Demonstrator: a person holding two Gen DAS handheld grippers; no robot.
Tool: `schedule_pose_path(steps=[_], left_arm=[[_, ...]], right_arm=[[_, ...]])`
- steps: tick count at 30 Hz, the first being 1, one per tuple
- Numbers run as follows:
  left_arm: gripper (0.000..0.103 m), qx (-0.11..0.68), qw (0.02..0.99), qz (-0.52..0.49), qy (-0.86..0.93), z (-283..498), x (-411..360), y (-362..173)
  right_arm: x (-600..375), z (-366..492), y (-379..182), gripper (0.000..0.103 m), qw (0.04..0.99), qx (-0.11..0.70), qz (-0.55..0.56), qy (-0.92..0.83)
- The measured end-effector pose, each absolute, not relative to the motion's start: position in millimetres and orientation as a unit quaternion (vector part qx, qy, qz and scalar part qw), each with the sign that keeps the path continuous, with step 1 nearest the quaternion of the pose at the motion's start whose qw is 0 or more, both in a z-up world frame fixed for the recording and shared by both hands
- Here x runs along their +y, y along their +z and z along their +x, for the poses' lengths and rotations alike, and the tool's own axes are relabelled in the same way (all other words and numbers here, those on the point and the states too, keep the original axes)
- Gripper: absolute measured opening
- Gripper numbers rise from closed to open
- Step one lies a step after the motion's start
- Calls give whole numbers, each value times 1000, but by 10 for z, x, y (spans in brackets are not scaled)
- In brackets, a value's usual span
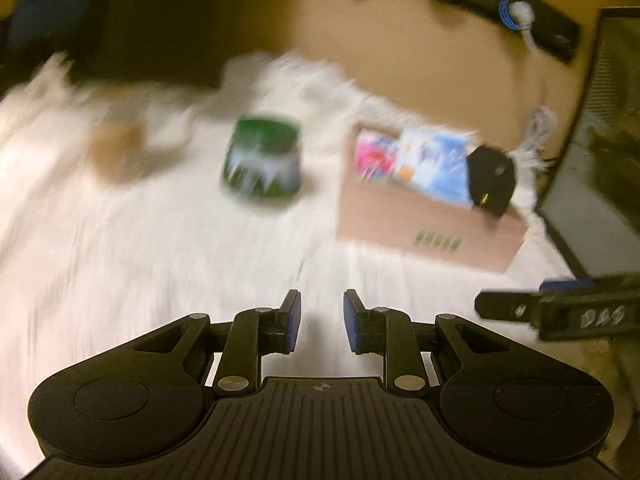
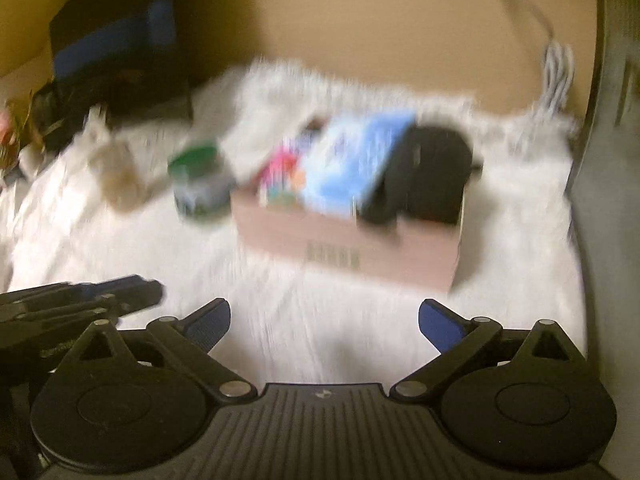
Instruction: Organize soft objects
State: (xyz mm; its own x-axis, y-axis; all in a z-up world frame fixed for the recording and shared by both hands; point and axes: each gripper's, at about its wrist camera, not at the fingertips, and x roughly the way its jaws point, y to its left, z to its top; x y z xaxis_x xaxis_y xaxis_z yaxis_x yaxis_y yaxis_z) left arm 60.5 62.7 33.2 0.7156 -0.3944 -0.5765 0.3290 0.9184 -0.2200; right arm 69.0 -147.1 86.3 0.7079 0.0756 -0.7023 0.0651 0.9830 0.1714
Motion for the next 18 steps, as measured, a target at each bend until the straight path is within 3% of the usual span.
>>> schedule_pose_path(steps=[5,8,18], left_arm=[[26,322,934,-27,-150,296,478,119],[33,320,936,-5,-148,158,355,114],[33,306,948,3,-87,79,158,60]], right_arm=[[-1491,567,376,103,909,411,54,33],[-1424,451,316,103,920,392,8,21],[-1467,498,237,103,930,367,12,26]])
